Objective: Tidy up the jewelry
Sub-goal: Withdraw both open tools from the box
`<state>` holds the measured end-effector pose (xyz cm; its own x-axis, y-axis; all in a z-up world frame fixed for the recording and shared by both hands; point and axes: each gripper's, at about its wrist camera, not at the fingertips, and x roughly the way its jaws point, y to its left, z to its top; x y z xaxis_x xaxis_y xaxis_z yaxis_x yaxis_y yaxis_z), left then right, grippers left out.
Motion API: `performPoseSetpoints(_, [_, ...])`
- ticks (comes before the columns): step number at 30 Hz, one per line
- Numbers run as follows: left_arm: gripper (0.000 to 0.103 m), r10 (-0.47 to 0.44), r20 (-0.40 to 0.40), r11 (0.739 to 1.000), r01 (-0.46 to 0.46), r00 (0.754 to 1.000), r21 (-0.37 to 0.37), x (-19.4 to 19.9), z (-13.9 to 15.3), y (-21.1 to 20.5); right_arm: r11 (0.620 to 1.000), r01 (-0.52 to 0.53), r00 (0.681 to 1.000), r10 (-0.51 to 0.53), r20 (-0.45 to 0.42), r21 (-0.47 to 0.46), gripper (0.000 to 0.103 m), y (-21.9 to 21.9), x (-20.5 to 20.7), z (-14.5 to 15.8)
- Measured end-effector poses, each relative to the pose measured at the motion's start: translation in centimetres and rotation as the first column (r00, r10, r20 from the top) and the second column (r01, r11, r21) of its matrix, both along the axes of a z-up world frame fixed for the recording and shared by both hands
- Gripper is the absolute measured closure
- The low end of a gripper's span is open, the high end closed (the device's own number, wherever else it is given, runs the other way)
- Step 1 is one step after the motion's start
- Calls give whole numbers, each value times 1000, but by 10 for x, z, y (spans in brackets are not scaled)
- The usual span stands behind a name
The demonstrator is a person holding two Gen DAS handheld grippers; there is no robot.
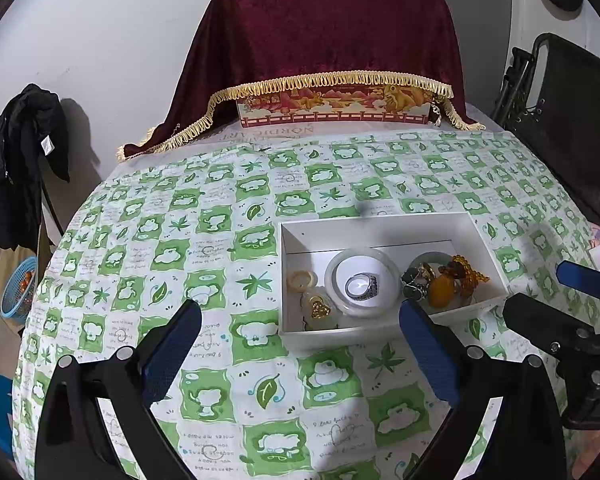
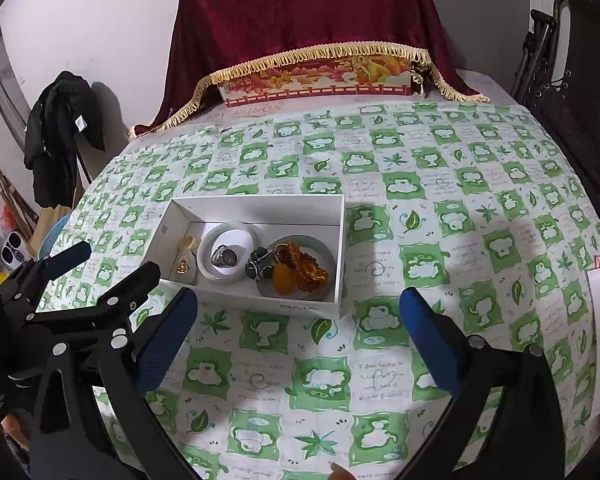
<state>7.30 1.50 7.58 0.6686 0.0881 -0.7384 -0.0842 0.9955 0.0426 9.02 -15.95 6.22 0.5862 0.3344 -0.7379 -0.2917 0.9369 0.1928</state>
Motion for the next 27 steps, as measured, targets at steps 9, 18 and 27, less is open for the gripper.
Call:
performPoseSetpoints(9, [3,-21,24,999,20,999,28,-3,4,-6,1000,13,1000,-12,-8,25,5,-4,2,-1])
performPoseSetpoints(18, [4,-1,48,999,-1,999,51,-6,5,-5,999,6,1000,-6,-9,31,5,-3,1,-2])
performPoseSetpoints(27, [3,2,48,998,-5,999,56,-8,4,-9,999,23,1000,-23,-10,49,5,-8,1,-1])
